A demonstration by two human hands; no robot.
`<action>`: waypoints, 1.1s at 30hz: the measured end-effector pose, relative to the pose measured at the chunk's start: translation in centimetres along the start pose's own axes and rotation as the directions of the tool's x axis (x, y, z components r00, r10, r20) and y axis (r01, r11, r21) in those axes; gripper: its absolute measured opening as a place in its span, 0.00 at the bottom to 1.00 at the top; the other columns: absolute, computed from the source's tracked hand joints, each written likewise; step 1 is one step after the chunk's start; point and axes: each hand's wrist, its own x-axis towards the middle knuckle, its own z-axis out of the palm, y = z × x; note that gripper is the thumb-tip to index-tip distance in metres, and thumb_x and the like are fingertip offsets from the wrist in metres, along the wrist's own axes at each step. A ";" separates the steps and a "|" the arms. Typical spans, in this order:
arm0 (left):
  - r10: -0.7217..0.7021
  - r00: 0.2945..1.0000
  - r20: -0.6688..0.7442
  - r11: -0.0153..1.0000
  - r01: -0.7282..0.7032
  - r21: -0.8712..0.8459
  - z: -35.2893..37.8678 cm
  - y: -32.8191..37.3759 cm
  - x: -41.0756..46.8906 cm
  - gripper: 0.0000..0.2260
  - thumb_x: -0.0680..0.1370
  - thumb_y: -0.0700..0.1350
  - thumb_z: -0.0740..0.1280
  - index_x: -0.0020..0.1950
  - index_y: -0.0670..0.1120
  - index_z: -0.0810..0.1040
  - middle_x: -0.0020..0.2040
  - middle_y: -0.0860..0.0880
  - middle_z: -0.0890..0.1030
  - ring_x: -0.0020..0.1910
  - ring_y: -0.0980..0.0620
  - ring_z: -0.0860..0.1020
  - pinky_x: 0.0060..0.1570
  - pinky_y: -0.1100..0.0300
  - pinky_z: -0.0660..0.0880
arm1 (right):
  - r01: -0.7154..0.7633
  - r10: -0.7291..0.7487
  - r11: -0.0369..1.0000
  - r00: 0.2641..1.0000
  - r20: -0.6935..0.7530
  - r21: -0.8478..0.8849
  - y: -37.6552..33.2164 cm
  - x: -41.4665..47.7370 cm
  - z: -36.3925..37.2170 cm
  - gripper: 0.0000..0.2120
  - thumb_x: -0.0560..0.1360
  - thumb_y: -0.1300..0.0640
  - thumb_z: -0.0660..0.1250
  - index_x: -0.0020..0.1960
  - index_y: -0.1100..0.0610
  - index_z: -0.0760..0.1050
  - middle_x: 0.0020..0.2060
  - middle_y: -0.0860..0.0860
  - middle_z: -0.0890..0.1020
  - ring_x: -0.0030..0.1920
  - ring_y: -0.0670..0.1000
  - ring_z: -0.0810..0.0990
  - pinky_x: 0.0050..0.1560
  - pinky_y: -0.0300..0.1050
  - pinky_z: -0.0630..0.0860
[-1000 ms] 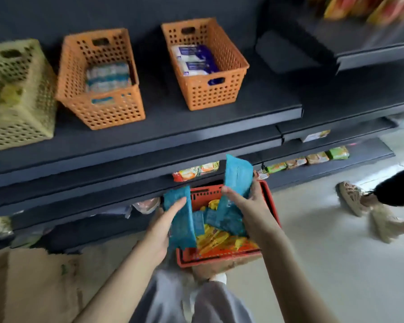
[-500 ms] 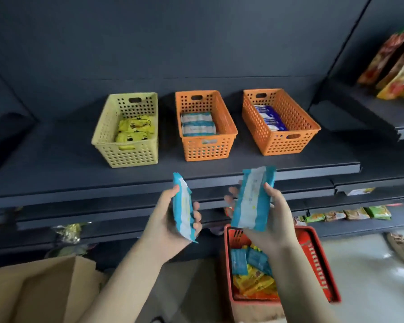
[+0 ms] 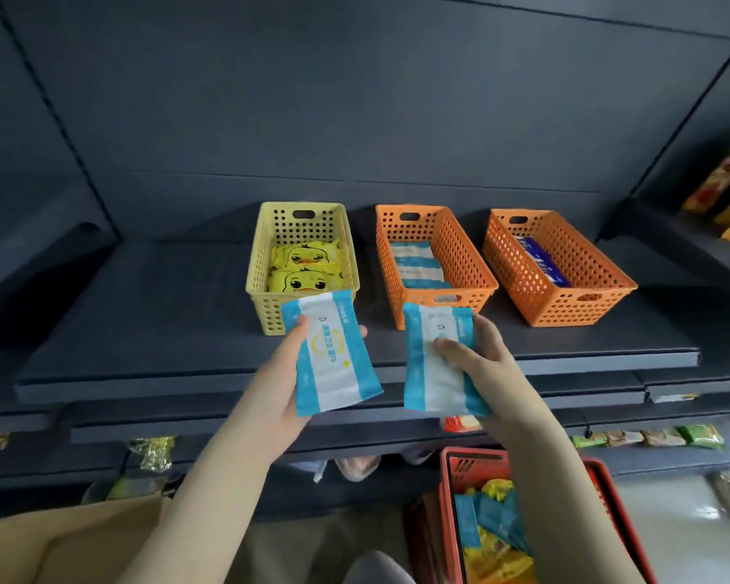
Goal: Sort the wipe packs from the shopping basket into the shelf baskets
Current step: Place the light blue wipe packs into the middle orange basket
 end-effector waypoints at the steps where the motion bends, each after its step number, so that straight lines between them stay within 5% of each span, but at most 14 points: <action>1: 0.002 0.999 -0.045 1.000 -0.002 -0.005 0.0 0.5 0.8 0.16 0.80 0.60 0.57 0.63 0.56 0.75 0.57 0.51 0.84 0.56 0.52 0.82 0.54 0.50 0.75 | 0.003 -0.005 1.000 0.999 0.040 0.026 -0.5 0.8 -0.1 0.23 0.76 0.67 0.66 0.67 0.51 0.68 0.49 0.52 0.85 0.48 0.52 0.85 0.41 0.45 0.81; 5: 0.018 0.990 -0.141 0.999 -0.023 -0.033 0.2 2.9 4.8 0.12 0.78 0.59 0.61 0.59 0.58 0.76 0.58 0.52 0.82 0.58 0.50 0.80 0.57 0.48 0.75 | 0.013 -0.018 0.994 0.999 0.048 0.110 -2.5 5.5 -0.2 0.31 0.74 0.71 0.66 0.70 0.47 0.66 0.53 0.54 0.84 0.53 0.55 0.84 0.47 0.49 0.82; 9: 0.083 0.975 -0.204 0.995 -0.093 -0.038 0.8 5.2 10.7 0.13 0.79 0.59 0.60 0.60 0.57 0.76 0.57 0.52 0.82 0.56 0.51 0.81 0.53 0.49 0.77 | 0.139 -0.164 0.978 0.975 -0.152 -0.158 -3.8 12.7 -1.0 0.20 0.72 0.64 0.72 0.62 0.53 0.73 0.51 0.55 0.84 0.45 0.49 0.85 0.44 0.45 0.81; 15: 0.106 0.952 -0.288 0.990 -0.127 -0.054 2.9 6.9 19.6 0.09 0.81 0.52 0.61 0.57 0.52 0.77 0.53 0.50 0.83 0.54 0.51 0.81 0.53 0.50 0.77 | 0.267 -0.446 0.635 0.893 -0.062 -0.725 -6.9 25.4 -4.3 0.16 0.69 0.59 0.75 0.56 0.55 0.80 0.47 0.49 0.83 0.46 0.48 0.80 0.44 0.38 0.73; 20: 0.195 0.914 -0.356 0.979 -0.205 0.009 2.7 7.5 24.8 0.09 0.81 0.43 0.63 0.61 0.50 0.76 0.55 0.49 0.83 0.54 0.51 0.82 0.54 0.52 0.78 | 0.197 -0.316 0.439 0.947 0.055 -0.877 -7.8 35.6 -5.3 0.15 0.66 0.58 0.77 0.53 0.54 0.81 0.48 0.51 0.83 0.48 0.52 0.80 0.47 0.41 0.71; 23: 0.189 0.895 -0.405 0.981 -0.194 0.030 2.5 7.7 26.5 0.10 0.81 0.41 0.63 0.61 0.49 0.75 0.55 0.47 0.83 0.53 0.50 0.83 0.54 0.51 0.78 | 0.122 -0.179 0.498 0.983 0.035 -0.858 -6.6 39.4 -4.7 0.17 0.63 0.59 0.79 0.49 0.53 0.78 0.46 0.53 0.82 0.46 0.55 0.81 0.49 0.49 0.78; 27: 0.165 0.892 -0.420 0.985 -0.174 0.018 2.2 8.3 28.7 0.11 0.80 0.41 0.64 0.63 0.47 0.74 0.56 0.45 0.83 0.53 0.47 0.83 0.55 0.48 0.78 | -0.030 0.006 0.535 0.999 -0.032 -0.844 -3.7 42.0 -3.8 0.20 0.65 0.54 0.79 0.54 0.55 0.78 0.46 0.53 0.81 0.43 0.51 0.80 0.41 0.45 0.76; 33: 0.077 0.910 -0.407 0.987 -0.126 -0.095 1.9 9.1 31.8 0.14 0.81 0.44 0.62 0.67 0.46 0.71 0.59 0.43 0.82 0.54 0.45 0.83 0.45 0.50 0.82 | -0.083 -0.075 0.602 0.984 -0.160 -0.794 -1.3 41.6 -3.6 0.25 0.69 0.57 0.75 0.63 0.58 0.72 0.53 0.53 0.80 0.46 0.52 0.79 0.42 0.39 0.70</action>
